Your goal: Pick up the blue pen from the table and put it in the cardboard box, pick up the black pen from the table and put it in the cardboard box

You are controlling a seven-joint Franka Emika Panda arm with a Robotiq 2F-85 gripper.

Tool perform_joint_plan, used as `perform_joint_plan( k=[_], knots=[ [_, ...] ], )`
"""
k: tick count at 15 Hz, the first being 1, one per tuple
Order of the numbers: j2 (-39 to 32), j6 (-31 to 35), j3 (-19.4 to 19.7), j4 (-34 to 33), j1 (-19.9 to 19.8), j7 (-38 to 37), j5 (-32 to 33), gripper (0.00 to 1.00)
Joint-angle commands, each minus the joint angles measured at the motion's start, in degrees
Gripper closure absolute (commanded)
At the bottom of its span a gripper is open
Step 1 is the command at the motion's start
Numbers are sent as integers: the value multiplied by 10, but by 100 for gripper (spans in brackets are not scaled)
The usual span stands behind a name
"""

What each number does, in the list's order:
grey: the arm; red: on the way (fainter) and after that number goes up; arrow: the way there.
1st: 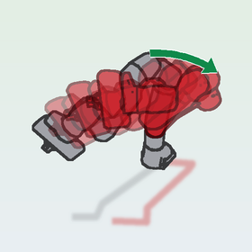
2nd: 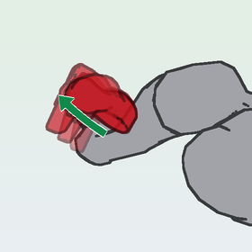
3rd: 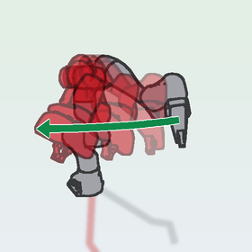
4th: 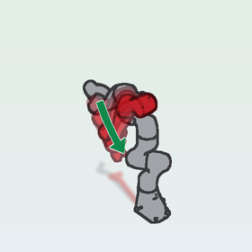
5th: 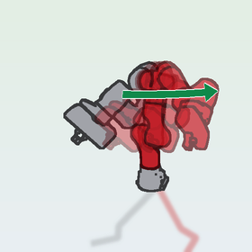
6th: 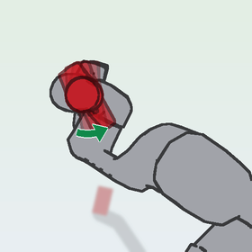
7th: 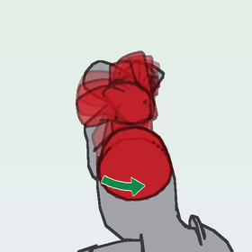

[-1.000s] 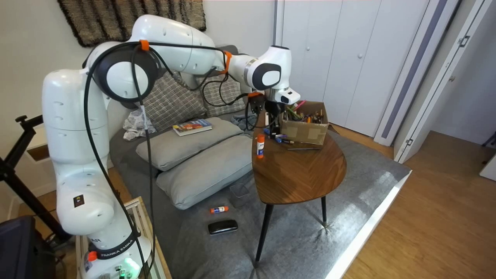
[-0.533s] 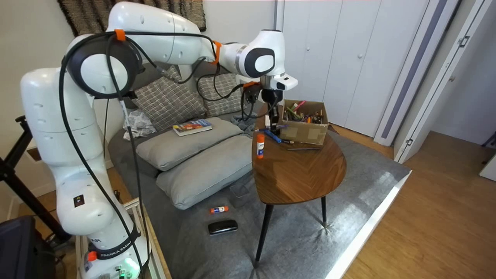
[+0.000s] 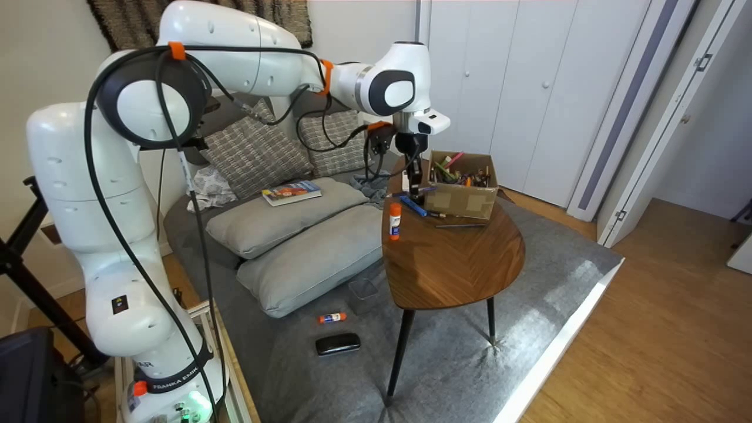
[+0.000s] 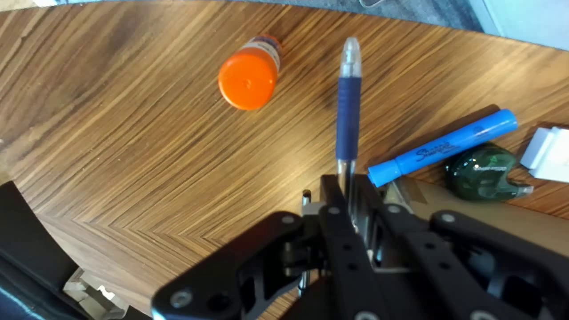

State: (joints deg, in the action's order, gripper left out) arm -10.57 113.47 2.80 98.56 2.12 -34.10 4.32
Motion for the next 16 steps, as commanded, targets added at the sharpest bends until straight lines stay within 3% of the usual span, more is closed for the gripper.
perform_joint_plan(
  k=[1,16],
  knots=[
    [-9,8,-1,-43,-2,-4,-14,97],
    [-157,25,8,-269,-62,6,-171,97]
  ],
)
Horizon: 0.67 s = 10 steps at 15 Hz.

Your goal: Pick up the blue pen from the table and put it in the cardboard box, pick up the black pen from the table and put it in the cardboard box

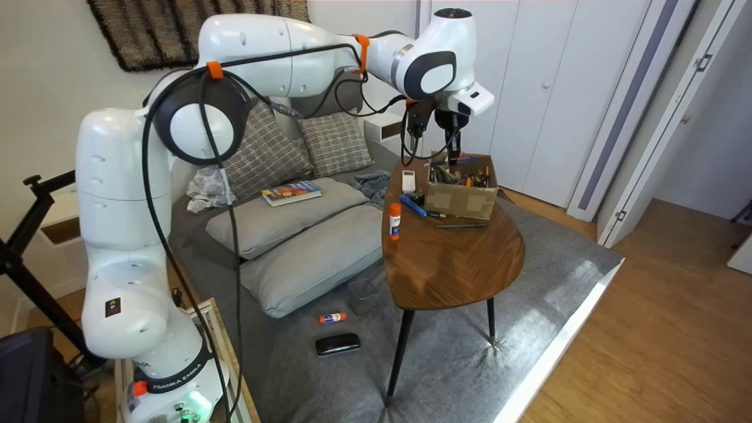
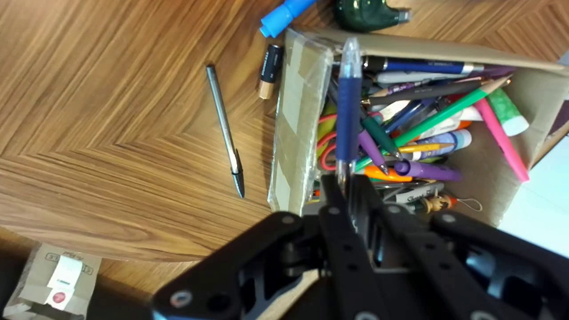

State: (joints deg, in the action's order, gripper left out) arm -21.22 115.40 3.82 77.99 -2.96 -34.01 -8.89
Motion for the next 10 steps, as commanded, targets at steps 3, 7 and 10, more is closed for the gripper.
perform_joint_plan(
  k=[3,7,10],
  knots=[
    [-93,9,-6,-102,-17,9,-61,97],
    [-135,8,-7,-143,-21,7,-73,97],
    [-158,1,-10,-169,-24,5,-77,97]
  ],
)
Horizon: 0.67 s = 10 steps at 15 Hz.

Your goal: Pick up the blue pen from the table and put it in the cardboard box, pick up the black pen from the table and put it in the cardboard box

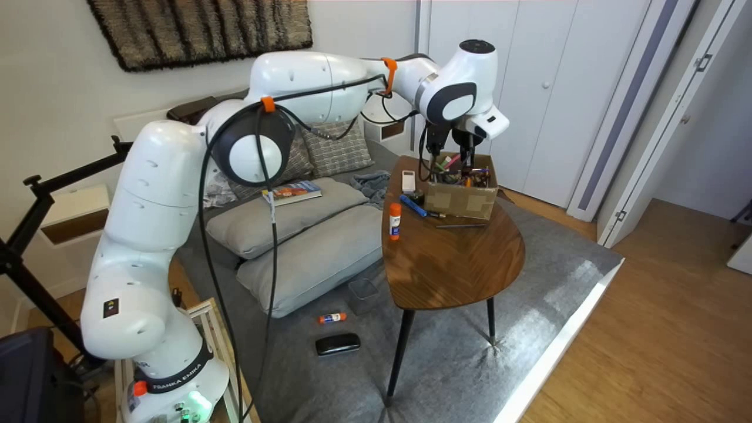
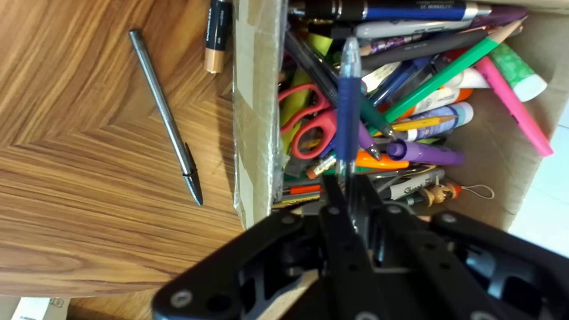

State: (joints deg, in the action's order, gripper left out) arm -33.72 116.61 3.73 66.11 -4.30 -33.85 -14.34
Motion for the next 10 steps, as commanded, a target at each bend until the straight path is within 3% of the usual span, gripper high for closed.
perform_joint_plan(
  k=[1,5,8,10],
  knots=[
    [-39,-16,-10,-59,-12,5,-25,97],
    [-55,-41,-13,-85,-14,5,-27,88],
    [-56,-78,-8,-98,-10,-2,-13,58],
    [-53,-94,-3,-101,-7,-5,-8,44]
  ],
)
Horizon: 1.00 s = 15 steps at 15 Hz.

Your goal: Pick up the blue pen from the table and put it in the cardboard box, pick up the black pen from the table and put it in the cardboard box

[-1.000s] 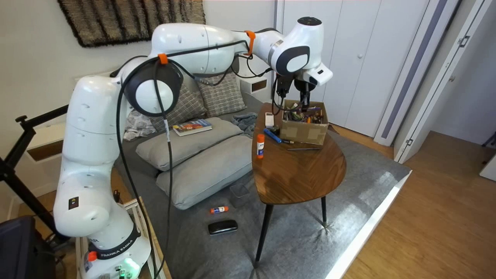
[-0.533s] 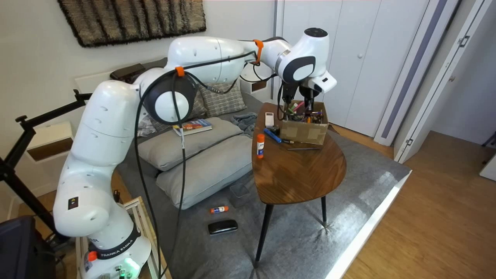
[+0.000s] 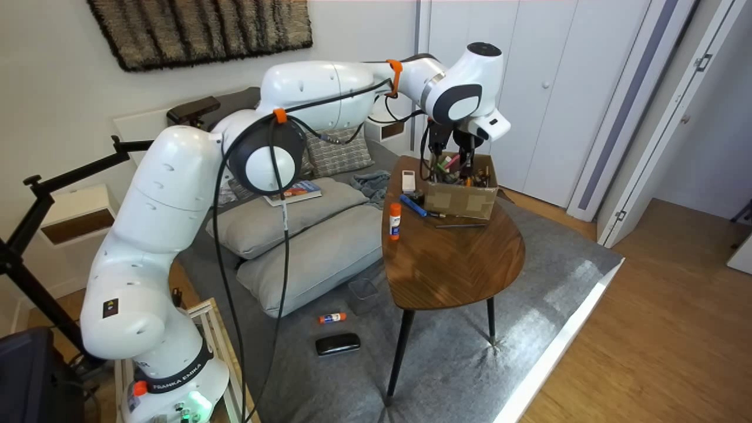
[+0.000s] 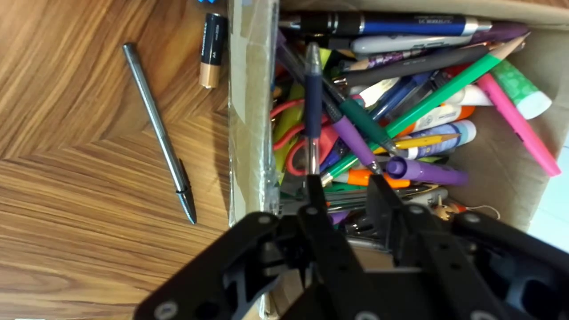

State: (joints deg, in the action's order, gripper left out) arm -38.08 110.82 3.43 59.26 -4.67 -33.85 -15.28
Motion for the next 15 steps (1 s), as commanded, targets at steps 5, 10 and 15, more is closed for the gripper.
perform_joint_plan(
  k=[5,10,15],
  knots=[
    [-2,-51,9,-40,3,-8,13,9],
    [18,-80,21,-24,15,2,53,0],
    [37,-123,27,-1,25,17,117,0]
  ],
)
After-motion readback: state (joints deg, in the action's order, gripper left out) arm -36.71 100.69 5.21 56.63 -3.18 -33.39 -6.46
